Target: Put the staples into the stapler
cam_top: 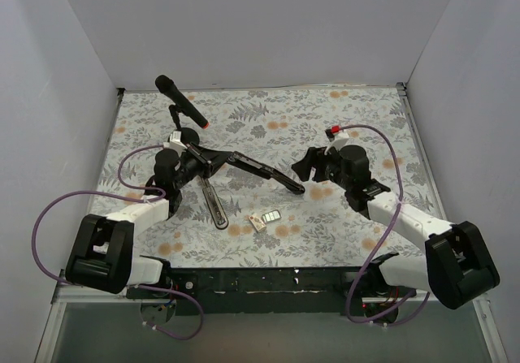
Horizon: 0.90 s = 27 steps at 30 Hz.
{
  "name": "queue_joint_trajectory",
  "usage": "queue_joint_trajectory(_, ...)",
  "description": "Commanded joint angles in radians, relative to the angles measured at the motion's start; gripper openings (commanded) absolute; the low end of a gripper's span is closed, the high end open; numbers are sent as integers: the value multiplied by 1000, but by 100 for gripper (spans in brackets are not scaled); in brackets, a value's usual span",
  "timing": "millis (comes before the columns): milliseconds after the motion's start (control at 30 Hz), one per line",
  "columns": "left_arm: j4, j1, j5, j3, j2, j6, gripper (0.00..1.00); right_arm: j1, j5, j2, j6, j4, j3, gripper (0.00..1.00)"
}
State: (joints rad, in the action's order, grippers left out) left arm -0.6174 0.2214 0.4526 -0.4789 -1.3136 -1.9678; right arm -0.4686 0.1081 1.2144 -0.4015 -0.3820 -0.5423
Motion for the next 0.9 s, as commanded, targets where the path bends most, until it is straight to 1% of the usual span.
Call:
queue_joint_trajectory(0, -79, 13, -12, -6, 28, -11, 0, -44, 148, 20, 117, 112, -108, 79)
queue_joint_trajectory(33, -87, 13, -5, -6, 14, -14, 0, -48, 216, 51, 198, 121, -142, 79)
queue_joint_trajectory(100, -107, 15, 9, -4, 7, -28, 0, -57, 260, 80, 260, 141, -172, 78)
queue_joint_trajectory(133, -108, 16, 9, -4, 7, -29, 0, -62, 292, 108, 338, 152, -197, 78)
queue_joint_trajectory(200, -107, 18, 12, -7, 11, -29, 0, -70, 306, 137, 400, 178, -225, 79)
queue_joint_trajectory(267, -104, 21, 14, -13, 13, -26, 0, -73, 350, 180, 510, 227, -273, 78)
queue_joint_trajectory(367, -99, 24, 20, -18, 13, -26, 0, -76, 399, 221, 593, 256, -318, 79)
queue_joint_trajectory(567, -100, 32, 29, -24, 5, -26, 0, -79, 466, 273, 671, 262, -364, 76)
queue_joint_trajectory(867, -100, 36, 29, -26, 11, -28, 0, -103, 492, 359, 763, 325, -436, 65)
